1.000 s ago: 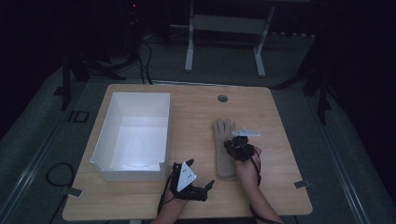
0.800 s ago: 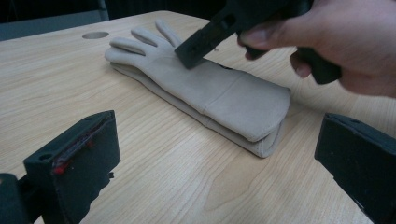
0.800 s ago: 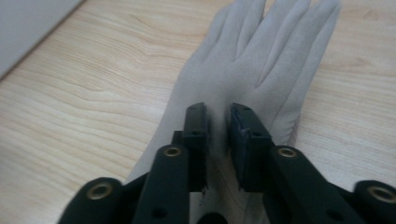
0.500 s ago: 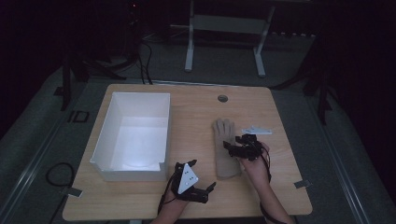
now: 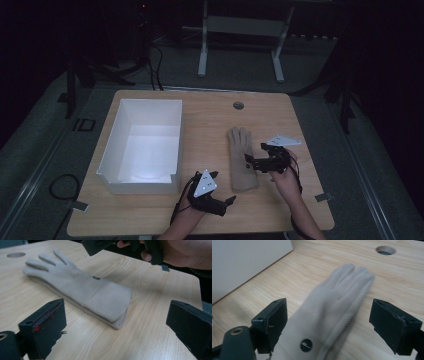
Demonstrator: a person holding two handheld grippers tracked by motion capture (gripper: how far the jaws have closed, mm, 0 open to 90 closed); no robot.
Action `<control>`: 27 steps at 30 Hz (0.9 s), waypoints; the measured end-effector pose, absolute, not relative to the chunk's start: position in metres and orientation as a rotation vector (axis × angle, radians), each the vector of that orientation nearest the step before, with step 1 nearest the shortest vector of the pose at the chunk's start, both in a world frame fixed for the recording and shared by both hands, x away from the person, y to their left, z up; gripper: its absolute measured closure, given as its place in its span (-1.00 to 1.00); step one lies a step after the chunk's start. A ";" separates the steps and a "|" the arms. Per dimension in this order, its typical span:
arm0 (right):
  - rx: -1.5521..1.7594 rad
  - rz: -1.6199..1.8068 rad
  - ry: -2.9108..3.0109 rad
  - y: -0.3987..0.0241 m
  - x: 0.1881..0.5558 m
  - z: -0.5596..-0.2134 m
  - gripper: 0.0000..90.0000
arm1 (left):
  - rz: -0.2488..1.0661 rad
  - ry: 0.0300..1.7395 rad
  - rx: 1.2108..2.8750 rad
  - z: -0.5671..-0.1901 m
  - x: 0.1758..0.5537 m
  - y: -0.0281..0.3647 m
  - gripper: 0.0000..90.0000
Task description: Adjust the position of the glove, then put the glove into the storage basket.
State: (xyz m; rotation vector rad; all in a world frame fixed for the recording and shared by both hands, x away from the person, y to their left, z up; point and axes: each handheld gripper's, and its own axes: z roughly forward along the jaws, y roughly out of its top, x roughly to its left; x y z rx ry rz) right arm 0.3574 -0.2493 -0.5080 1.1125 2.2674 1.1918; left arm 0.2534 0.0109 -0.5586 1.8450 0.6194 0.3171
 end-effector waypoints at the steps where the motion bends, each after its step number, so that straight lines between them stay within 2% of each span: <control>1: 1.127 1.194 2.261 -0.253 0.358 -0.505 -0.69 | 0.303 0.612 1.852 -0.557 0.255 0.010 -0.94; 8: 1.177 1.247 2.220 -0.275 0.362 -0.493 -0.74 | 0.299 0.564 1.930 -0.556 0.271 -0.002 -0.90; 12: 1.173 1.243 2.213 -0.277 0.368 -0.490 -0.76 | 0.295 0.504 1.974 -0.558 0.278 -0.012 -0.70; 14: 1.179 1.242 2.225 -0.276 0.372 -0.491 -0.76 | 0.267 0.451 2.003 -0.557 0.282 -0.018 -0.67; 18: 1.185 1.232 2.240 -0.272 0.381 -0.493 -0.69 | 0.263 0.363 2.051 -0.555 0.286 -0.030 -0.54; 21: 1.229 1.231 2.247 -0.267 0.398 -0.499 -0.45 | 0.262 0.323 2.114 -0.555 0.291 -0.039 -0.44; 27: 1.277 1.223 2.271 -0.257 0.415 -0.512 -0.32 | 0.254 0.308 2.164 -0.559 0.297 -0.043 -0.31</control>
